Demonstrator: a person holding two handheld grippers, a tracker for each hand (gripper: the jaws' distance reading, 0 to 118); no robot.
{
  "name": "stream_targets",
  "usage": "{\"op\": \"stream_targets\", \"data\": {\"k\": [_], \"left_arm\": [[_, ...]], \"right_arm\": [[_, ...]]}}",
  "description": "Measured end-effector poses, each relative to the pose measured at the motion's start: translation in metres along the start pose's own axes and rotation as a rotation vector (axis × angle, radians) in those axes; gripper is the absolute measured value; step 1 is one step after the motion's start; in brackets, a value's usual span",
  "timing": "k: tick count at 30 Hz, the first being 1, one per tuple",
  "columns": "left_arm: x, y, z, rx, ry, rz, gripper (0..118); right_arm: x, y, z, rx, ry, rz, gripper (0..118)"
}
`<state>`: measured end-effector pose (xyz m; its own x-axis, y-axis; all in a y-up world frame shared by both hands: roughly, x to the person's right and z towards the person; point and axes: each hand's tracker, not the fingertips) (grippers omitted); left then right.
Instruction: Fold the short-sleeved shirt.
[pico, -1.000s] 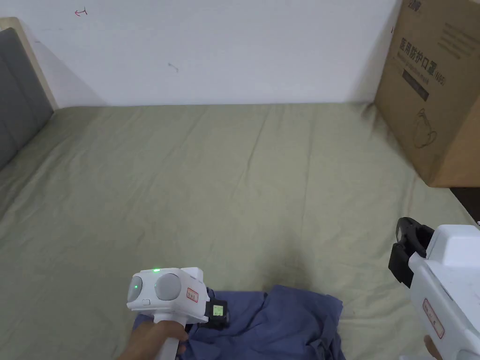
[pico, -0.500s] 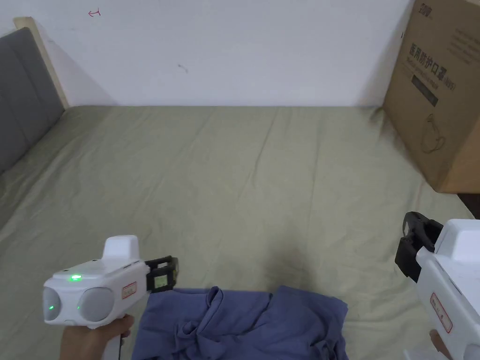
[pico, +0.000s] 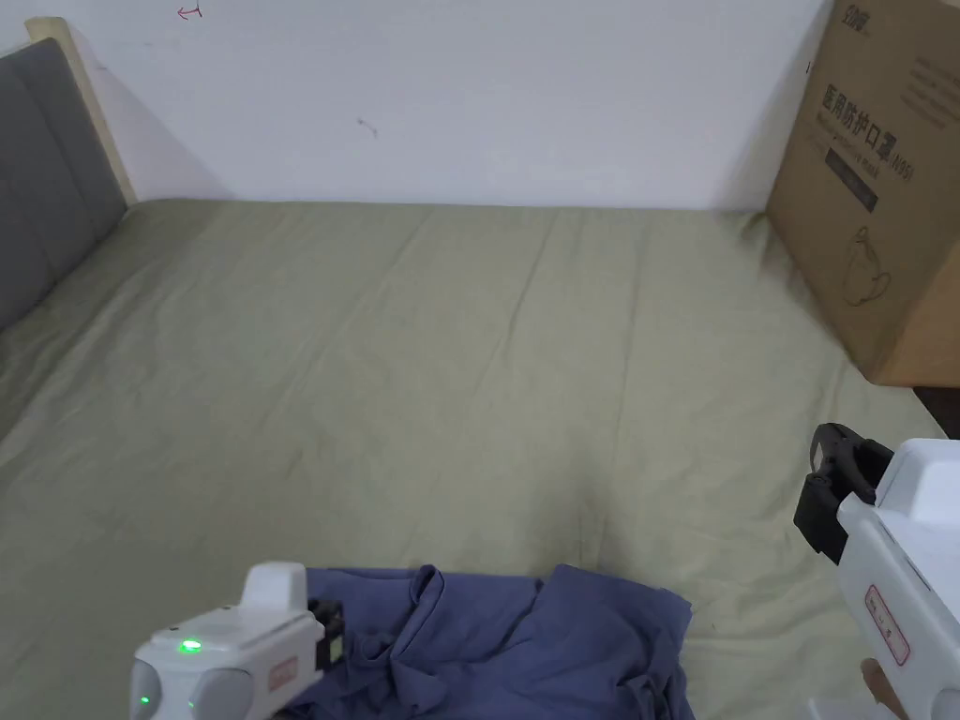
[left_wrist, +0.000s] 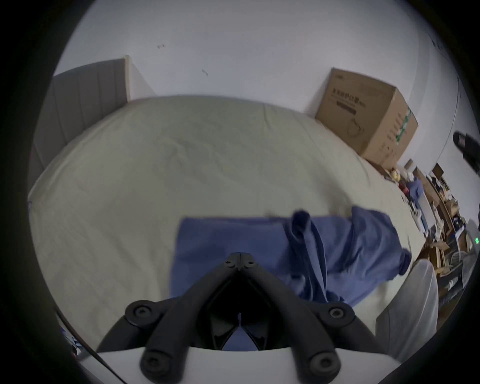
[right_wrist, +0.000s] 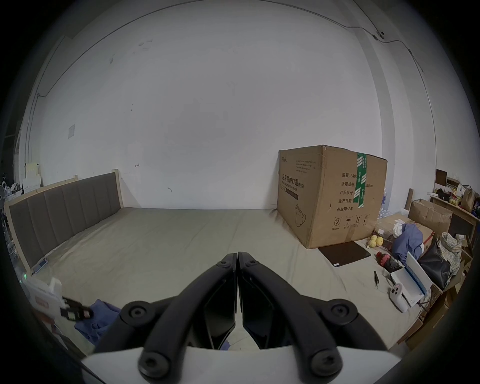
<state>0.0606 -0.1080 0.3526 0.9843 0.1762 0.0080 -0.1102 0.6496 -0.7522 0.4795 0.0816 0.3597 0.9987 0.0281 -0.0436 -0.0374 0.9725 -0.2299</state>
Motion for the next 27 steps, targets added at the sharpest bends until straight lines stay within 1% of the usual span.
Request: {"op": "stream_targets", "data": {"k": [2,7,8,10,11,12,13,16,18,20,23,27], "left_arm": [[0.013,-0.011,-0.011,-0.042,-0.022,-0.006,0],[0.053,-0.020,-0.024,-0.054,-0.072,-0.024,0],[0.061,-0.020,-0.028,-0.070,-0.118,-0.035,0],[0.078,-0.020,-0.035,-0.088,-0.132,-0.036,0],[0.085,-0.021,-0.040,-0.101,-0.124,-0.058,0],[0.091,-0.022,-0.044,-0.103,-0.087,-0.091,0],[0.092,-0.021,-0.045,-0.097,-0.082,-0.096,0],[0.081,-0.012,-0.033,-0.091,-0.123,-0.035,0],[0.069,-0.002,-0.014,-0.037,-0.178,0.000,0],[0.055,0.012,0.005,-0.022,-0.211,0.037,0],[0.016,0.033,0.031,-0.001,-0.291,0.136,0],[-0.042,0.048,0.044,-0.026,-0.360,0.271,0]], "right_arm": [[0.001,-0.001,0.001,-0.001,-0.004,-0.002,0],[0.004,-0.003,0.002,-0.008,-0.009,0.000,0],[0.005,-0.003,0.003,-0.010,-0.010,-0.001,0],[0.006,-0.004,0.003,-0.011,-0.014,-0.002,0],[0.007,-0.004,0.004,-0.012,-0.016,-0.001,0],[0.008,-0.003,0.005,-0.013,-0.017,0.000,0],[0.009,-0.003,0.005,-0.014,-0.020,0.001,0],[0.012,-0.003,0.007,-0.011,-0.027,0.004,0],[0.013,-0.003,0.007,-0.011,-0.029,0.004,0],[0.014,-0.002,0.006,-0.012,-0.029,0.004,0],[0.012,-0.002,0.004,-0.011,-0.027,0.000,0],[0.005,-0.003,-0.001,-0.015,-0.018,-0.002,0]]}}
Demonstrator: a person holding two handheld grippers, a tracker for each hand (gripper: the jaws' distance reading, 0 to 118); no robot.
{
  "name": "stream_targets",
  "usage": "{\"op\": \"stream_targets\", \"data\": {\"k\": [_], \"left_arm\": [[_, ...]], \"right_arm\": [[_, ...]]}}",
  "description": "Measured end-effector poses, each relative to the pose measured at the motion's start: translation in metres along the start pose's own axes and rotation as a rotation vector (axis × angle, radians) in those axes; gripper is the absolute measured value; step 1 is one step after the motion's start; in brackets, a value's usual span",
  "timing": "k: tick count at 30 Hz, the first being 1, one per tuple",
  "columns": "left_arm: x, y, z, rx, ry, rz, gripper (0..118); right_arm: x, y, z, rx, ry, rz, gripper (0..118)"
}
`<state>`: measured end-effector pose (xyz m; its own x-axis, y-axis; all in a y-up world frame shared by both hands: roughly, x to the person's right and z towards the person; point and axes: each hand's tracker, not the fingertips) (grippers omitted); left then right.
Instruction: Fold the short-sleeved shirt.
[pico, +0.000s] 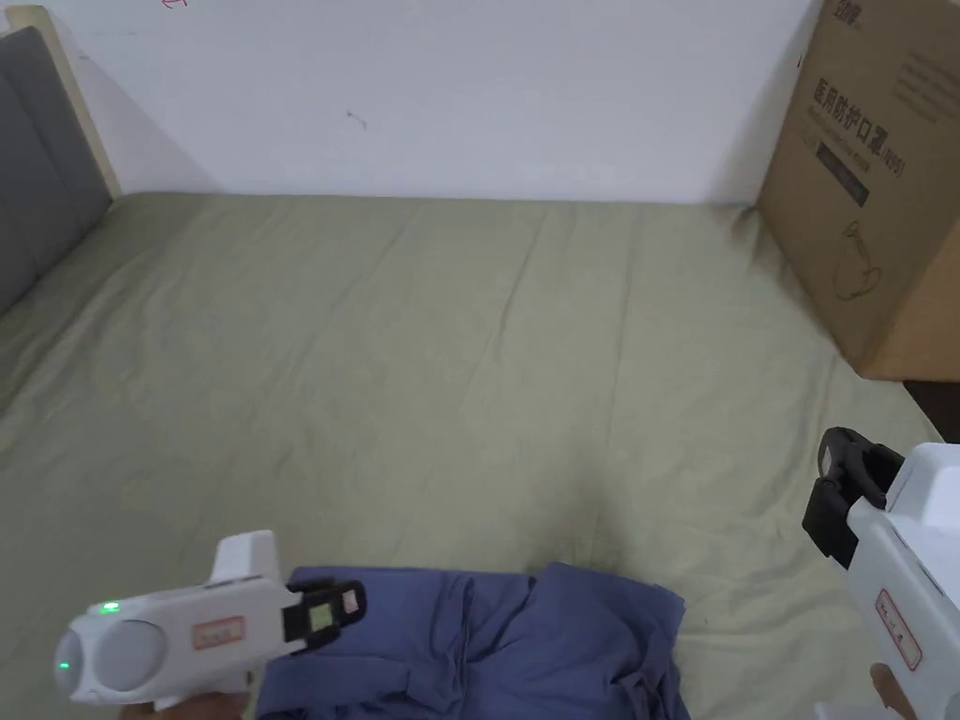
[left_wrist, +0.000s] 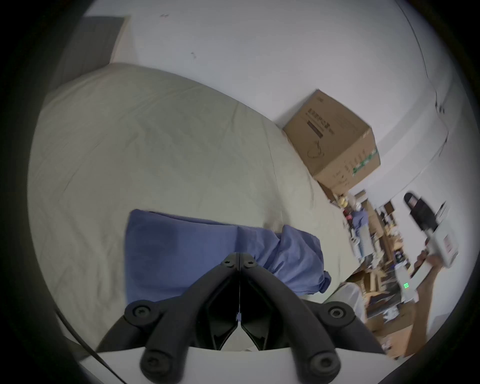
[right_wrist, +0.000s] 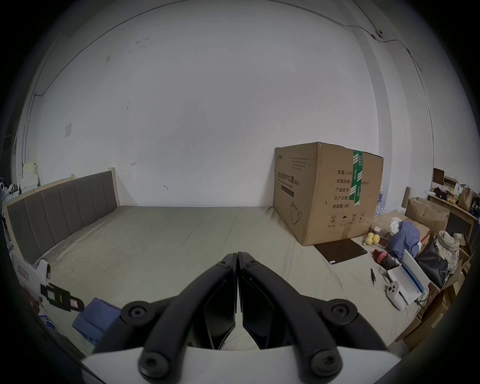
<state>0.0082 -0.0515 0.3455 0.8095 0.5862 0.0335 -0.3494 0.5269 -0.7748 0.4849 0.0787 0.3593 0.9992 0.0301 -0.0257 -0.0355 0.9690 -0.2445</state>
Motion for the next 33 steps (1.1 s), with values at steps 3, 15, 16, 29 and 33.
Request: {"op": "stream_targets", "data": {"k": [3,15,16,29,33], "left_arm": [[-0.036,0.011,0.008,-0.052,-0.036,0.081,17],[-0.103,0.004,-0.038,-0.177,0.078,0.190,75],[-0.105,0.003,-0.043,-0.183,0.072,0.190,65],[-0.072,0.000,-0.035,-0.112,0.092,0.047,8],[-0.071,0.010,-0.002,-0.075,0.101,0.041,7]], "right_arm": [[-0.005,-0.001,-0.003,-0.007,0.010,0.000,0],[-0.019,-0.004,-0.012,-0.039,0.024,0.023,0],[-0.019,-0.005,-0.012,-0.042,0.023,0.026,0],[-0.009,-0.005,-0.011,-0.049,0.005,0.027,0],[-0.010,-0.002,-0.010,-0.029,0.014,0.020,0]]}}
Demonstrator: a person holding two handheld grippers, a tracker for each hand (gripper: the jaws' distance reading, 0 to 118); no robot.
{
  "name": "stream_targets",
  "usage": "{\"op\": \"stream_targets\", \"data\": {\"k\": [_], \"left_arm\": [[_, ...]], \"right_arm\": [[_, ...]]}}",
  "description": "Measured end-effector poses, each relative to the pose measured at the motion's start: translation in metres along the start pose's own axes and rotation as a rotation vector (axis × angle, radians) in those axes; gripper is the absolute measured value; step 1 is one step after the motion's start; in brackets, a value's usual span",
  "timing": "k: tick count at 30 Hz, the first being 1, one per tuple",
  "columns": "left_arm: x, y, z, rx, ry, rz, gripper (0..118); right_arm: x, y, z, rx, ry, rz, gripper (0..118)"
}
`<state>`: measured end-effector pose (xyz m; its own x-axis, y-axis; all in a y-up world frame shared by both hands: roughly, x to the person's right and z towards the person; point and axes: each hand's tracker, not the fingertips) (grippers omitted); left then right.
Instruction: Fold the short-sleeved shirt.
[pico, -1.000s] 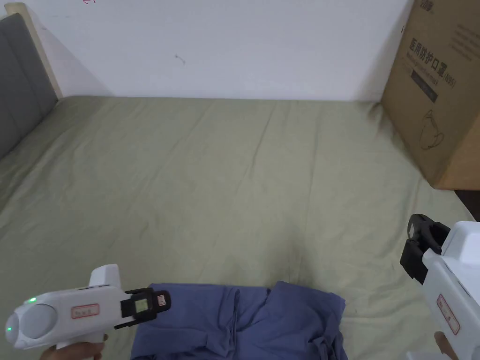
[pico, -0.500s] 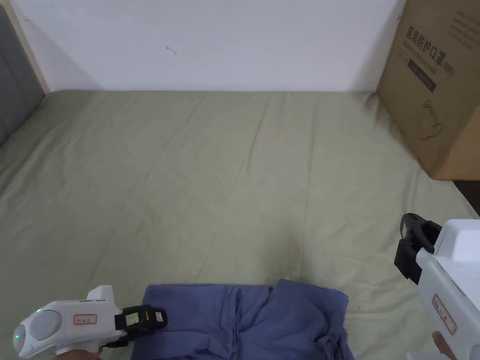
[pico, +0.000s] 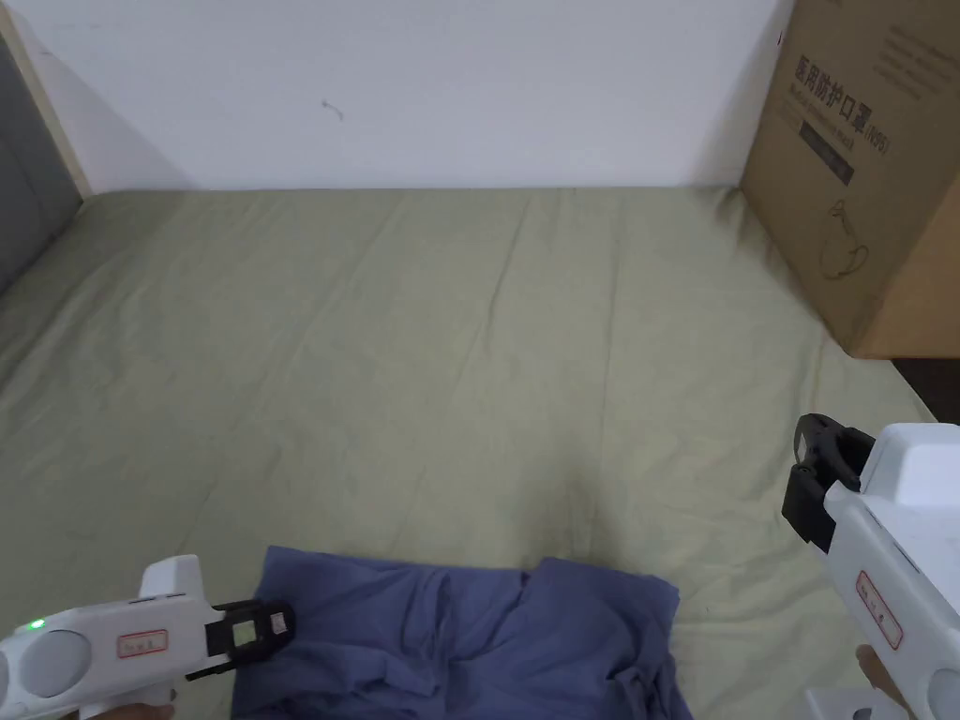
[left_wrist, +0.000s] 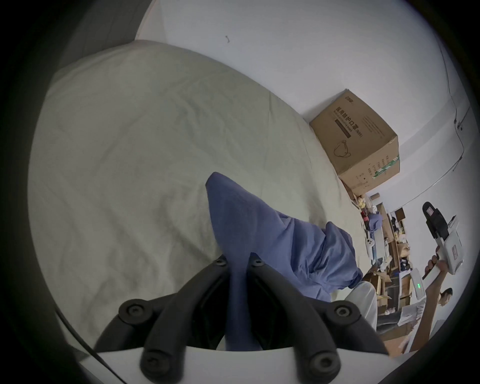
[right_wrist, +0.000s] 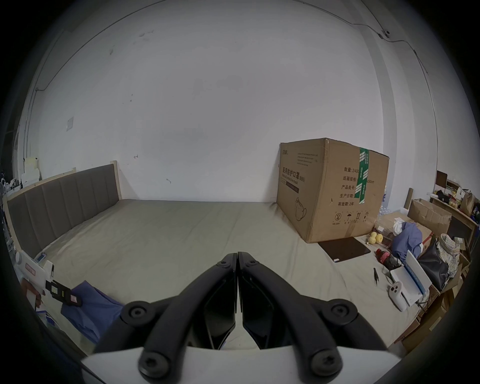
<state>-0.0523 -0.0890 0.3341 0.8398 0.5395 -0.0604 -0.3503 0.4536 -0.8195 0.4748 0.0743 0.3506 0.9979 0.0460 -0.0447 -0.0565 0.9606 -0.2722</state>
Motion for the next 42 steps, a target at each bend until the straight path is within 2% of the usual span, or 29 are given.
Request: {"op": "stream_targets", "data": {"k": [8,10,14,20,27,32,36,39,42], "left_arm": [[-0.019,0.017,0.072,0.064,0.196,-0.052,7],[0.005,0.017,0.083,0.066,0.252,-0.094,7],[0.064,0.023,0.081,0.052,0.237,-0.136,7],[0.163,0.022,0.034,-0.052,0.141,-0.282,7],[0.212,0.005,-0.062,-0.222,0.120,-0.391,7],[0.234,-0.028,-0.129,-0.336,0.188,-0.486,7],[0.236,-0.049,-0.163,-0.382,0.222,-0.474,8],[0.238,-0.053,-0.163,-0.366,0.239,-0.485,21],[0.240,-0.046,-0.141,-0.290,0.153,-0.434,76]], "right_arm": [[-0.005,0.003,0.005,0.024,0.037,-0.012,0],[-0.005,0.003,0.005,0.028,0.042,-0.010,0],[-0.003,0.003,0.007,0.034,0.048,-0.016,0],[0.004,0.003,0.012,0.040,0.045,-0.019,0],[0.023,-0.001,0.018,0.038,0.012,-0.027,0],[0.032,-0.004,0.021,0.027,-0.013,-0.026,0],[0.037,-0.005,0.023,0.022,-0.024,-0.028,0],[0.039,-0.006,0.024,0.022,-0.030,-0.030,0],[0.041,-0.006,0.024,0.022,-0.033,-0.029,0]]}}
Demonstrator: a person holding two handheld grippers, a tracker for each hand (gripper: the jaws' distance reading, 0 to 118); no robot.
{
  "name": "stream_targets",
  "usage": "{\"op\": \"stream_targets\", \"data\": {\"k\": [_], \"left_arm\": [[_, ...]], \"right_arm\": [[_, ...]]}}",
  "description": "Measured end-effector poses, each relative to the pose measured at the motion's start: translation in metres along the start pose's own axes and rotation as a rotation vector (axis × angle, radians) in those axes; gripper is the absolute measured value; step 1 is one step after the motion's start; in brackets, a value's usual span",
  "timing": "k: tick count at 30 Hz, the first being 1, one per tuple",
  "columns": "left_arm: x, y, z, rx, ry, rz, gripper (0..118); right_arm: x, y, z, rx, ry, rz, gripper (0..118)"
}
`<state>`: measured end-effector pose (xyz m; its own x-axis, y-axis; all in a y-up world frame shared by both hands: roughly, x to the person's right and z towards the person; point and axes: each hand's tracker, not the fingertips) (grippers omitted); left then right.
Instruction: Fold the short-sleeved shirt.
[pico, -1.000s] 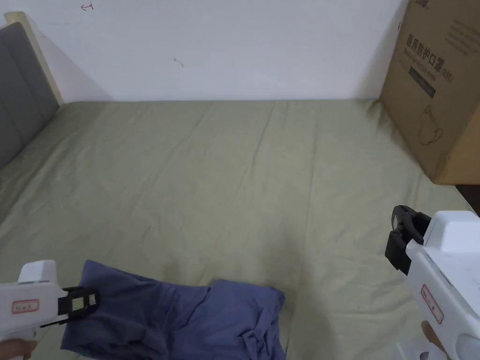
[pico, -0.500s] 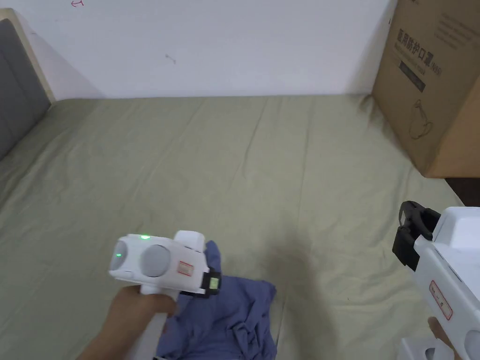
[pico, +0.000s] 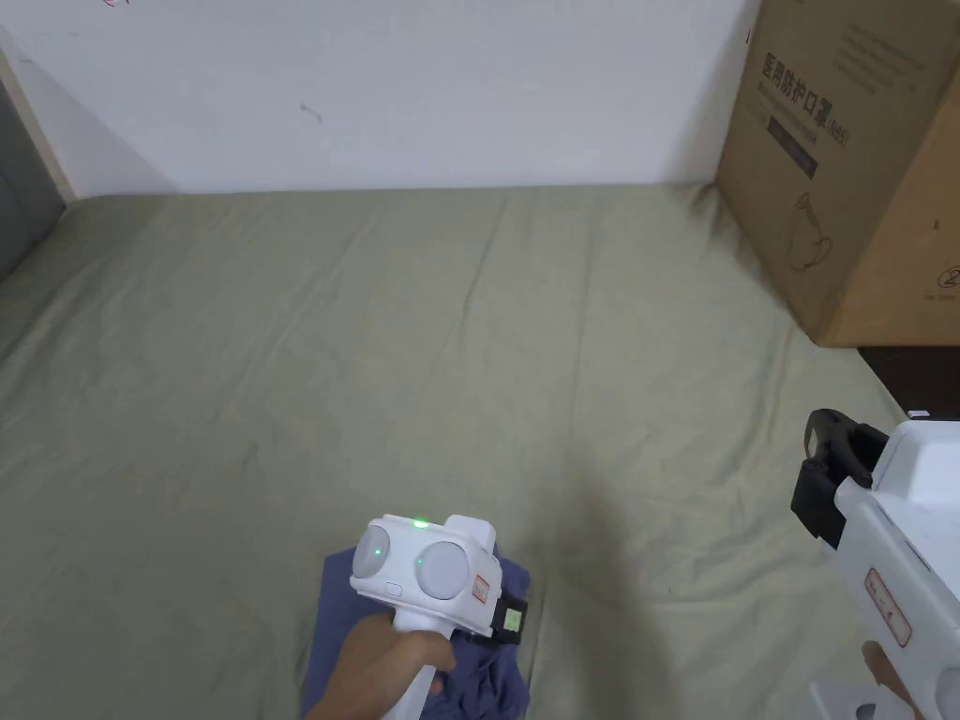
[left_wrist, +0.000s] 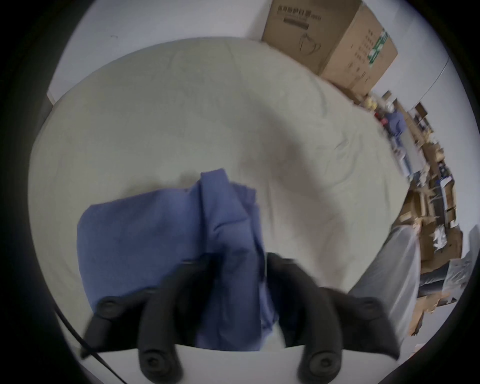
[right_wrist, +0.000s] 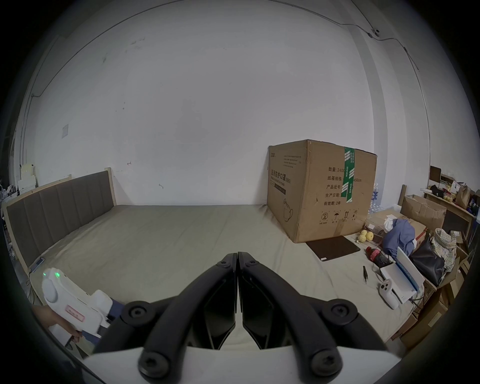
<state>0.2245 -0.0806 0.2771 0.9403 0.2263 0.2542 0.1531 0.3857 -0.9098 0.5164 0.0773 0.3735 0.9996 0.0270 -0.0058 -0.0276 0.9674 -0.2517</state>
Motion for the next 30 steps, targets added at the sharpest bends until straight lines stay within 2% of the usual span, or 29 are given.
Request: {"op": "stream_targets", "data": {"k": [1,2,6,12,14,15,17,18,22,25,30], "left_arm": [[-0.002,0.000,0.008,0.034,-0.031,0.022,97],[-0.004,0.001,0.018,0.072,-0.043,0.048,103],[-0.016,-0.002,0.072,0.331,-0.047,0.079,103],[-0.036,-0.016,0.113,0.583,0.145,0.003,100],[-0.045,-0.024,0.114,0.620,0.186,-0.003,83],[-0.049,-0.027,0.111,0.626,0.193,-0.006,69],[-0.057,-0.036,0.107,0.639,0.182,-0.002,13],[-0.060,-0.038,0.103,0.635,0.175,0.000,1],[-0.070,-0.046,0.082,0.579,0.163,0.023,0],[-0.065,-0.056,0.061,0.520,0.171,-0.026,0],[-0.037,-0.068,0.024,0.422,0.091,-0.070,0]], "right_arm": [[0.000,0.000,0.000,0.000,0.000,-0.001,0],[0.000,0.001,0.000,0.001,0.001,-0.002,0],[-0.003,0.005,0.001,0.009,0.005,-0.001,0],[-0.011,0.007,0.001,0.016,0.020,-0.003,0],[-0.013,0.008,0.001,0.016,0.025,-0.002,0],[-0.014,0.008,0.001,0.016,0.027,0.000,0],[-0.016,0.009,0.002,0.016,0.030,0.002,0],[-0.016,0.009,0.002,0.014,0.031,0.003,0],[-0.017,0.008,0.001,0.010,0.032,0.007,0],[-0.015,0.007,0.000,0.006,0.030,0.006,0],[-0.010,0.004,-0.001,-0.004,0.020,0.005,0]]}}
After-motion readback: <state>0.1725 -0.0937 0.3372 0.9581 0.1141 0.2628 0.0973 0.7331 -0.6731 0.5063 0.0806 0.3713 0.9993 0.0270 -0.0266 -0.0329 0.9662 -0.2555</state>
